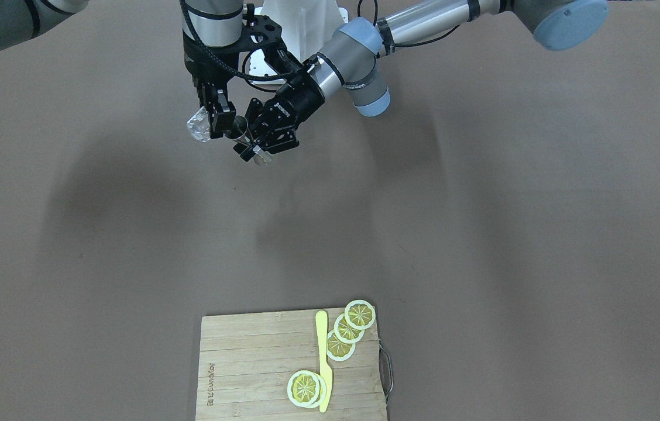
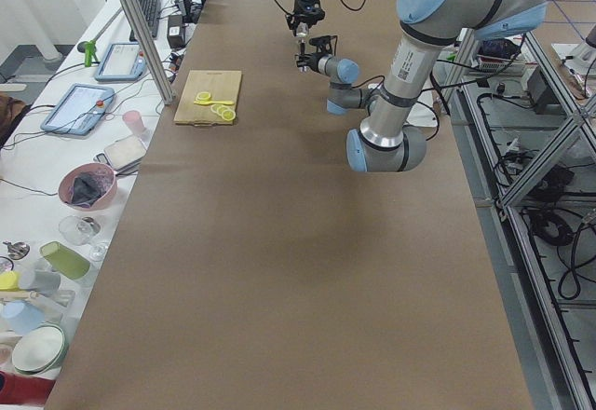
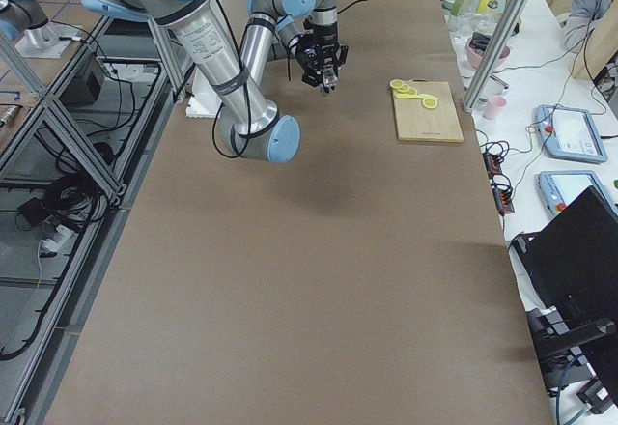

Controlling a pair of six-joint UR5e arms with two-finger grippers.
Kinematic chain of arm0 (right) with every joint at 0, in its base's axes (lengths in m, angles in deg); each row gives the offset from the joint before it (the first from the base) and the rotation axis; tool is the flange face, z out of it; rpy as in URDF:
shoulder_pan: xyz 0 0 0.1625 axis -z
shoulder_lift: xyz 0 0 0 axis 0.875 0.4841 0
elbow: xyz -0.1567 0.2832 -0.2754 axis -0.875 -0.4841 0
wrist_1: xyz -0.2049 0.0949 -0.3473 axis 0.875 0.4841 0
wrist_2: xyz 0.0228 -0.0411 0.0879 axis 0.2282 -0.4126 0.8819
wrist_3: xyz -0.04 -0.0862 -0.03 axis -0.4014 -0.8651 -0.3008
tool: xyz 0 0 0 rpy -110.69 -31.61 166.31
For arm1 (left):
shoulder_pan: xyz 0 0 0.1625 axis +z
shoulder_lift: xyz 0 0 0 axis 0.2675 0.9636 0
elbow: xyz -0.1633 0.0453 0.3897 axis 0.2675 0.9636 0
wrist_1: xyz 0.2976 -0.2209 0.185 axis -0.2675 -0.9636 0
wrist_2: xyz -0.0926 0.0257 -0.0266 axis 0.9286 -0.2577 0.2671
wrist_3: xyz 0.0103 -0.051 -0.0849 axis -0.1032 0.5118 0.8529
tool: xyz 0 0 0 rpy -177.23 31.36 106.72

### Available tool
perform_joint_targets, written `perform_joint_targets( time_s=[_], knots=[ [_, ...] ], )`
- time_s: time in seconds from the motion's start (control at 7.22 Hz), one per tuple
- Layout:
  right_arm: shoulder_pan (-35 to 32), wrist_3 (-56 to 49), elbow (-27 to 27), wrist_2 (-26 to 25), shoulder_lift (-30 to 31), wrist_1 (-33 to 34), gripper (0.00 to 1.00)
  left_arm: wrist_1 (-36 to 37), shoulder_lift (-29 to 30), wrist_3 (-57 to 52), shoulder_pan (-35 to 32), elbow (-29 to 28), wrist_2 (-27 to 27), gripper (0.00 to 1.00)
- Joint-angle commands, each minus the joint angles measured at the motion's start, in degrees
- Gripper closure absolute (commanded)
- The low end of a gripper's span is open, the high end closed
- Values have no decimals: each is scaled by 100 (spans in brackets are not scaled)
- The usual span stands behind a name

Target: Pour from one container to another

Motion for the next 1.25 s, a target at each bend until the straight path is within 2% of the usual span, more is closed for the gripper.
perform_joint_targets(
  time_s=[0.0,1.11],
  knots=[
    [-7,-84,-127,-46,-89,26,100,0,0,-1,-2,0,0,100],
    [-15,-198,-215,-275,-265,289,100,-18,-9,-1,-19,0,0,100]
  ],
)
